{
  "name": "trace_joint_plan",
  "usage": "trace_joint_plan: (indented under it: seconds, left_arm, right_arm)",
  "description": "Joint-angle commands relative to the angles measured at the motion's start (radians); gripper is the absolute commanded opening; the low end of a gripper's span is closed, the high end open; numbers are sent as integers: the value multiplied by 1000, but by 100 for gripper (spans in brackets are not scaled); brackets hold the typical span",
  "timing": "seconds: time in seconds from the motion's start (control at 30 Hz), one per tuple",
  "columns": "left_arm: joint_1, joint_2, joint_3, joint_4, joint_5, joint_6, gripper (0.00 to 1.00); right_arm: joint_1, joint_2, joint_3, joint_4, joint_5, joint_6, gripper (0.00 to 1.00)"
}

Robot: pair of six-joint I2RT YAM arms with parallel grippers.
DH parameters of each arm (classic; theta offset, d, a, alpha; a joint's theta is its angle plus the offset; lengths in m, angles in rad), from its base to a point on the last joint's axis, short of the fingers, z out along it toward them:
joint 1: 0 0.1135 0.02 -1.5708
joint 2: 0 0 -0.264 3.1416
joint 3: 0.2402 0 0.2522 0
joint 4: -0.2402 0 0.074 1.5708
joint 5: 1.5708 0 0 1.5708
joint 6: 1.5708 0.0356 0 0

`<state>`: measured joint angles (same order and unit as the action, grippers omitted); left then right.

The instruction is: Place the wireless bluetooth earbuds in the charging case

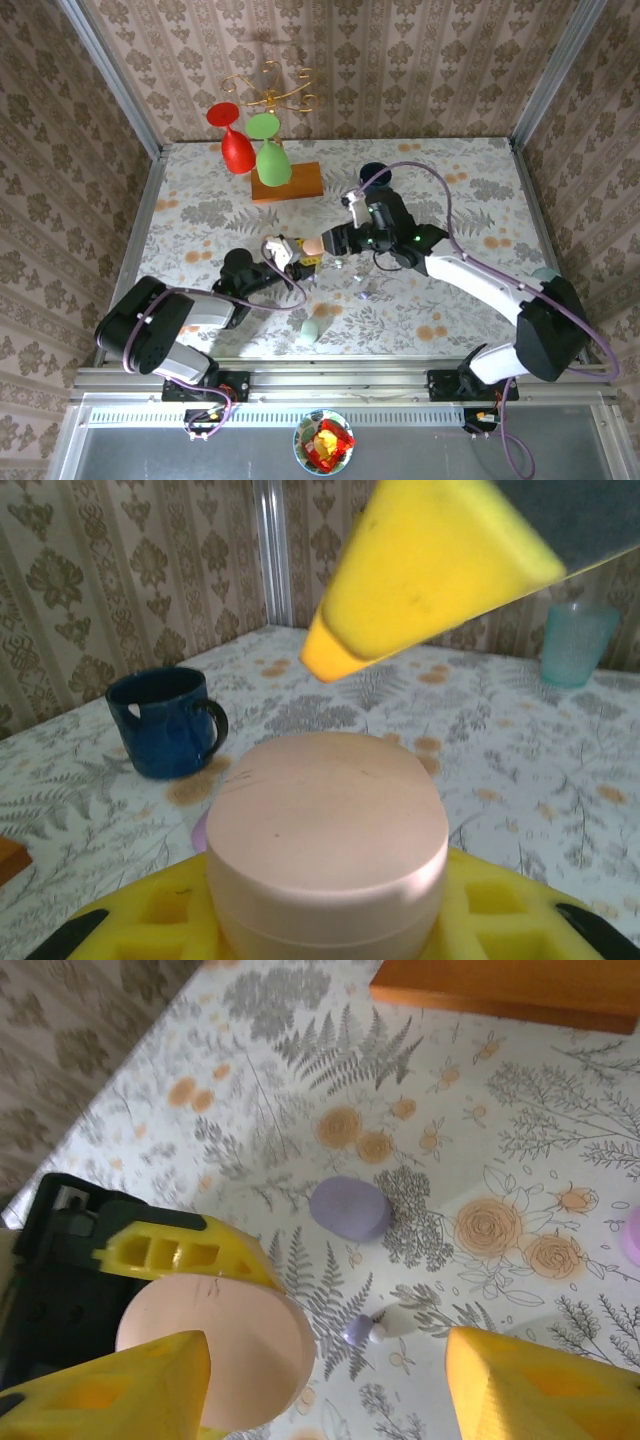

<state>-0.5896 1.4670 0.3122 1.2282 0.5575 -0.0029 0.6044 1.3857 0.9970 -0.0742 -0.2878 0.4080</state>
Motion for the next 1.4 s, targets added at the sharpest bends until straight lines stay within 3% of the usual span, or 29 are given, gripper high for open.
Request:
trace_joint_plan:
  seconds: [0.0,0.2,0.5,0.63,0.8,0.9,1.03,1.17,1.3,1.37]
  left_arm:
    - [-11,-10,48,65,15,-112,33]
    - [-19,-17,103,65,19,-146,35]
    - [-41,26,180,66,101,-78,35]
    - [-65,36,190,66,98,-52,36]
    - [-78,41,191,65,93,-39,36]
    - [-80,37,179,66,93,-26,39]
    - [-81,24,158,66,52,-11,53]
    - [-80,4,115,60,-25,17,80]
    - [-77,-38,65,34,-104,48,91]
    - [-76,-78,58,-55,-136,61,94]
  right_arm:
    - [-41,-78,-69,181,-119,228,70]
    - [-99,-101,-177,377,-274,493,74]
    - [-98,-45,-221,587,-386,656,73]
    - [-99,-36,-225,608,-401,673,65]
    - [-101,-43,-242,621,-392,684,48]
    - [-102,-50,-249,619,-386,684,27]
    - [-106,-54,-254,606,-366,667,18]
    - [-124,-66,-272,588,-327,638,17]
    - [-158,-108,-316,557,-247,564,17]
    - [-178,-138,-336,498,-184,504,15]
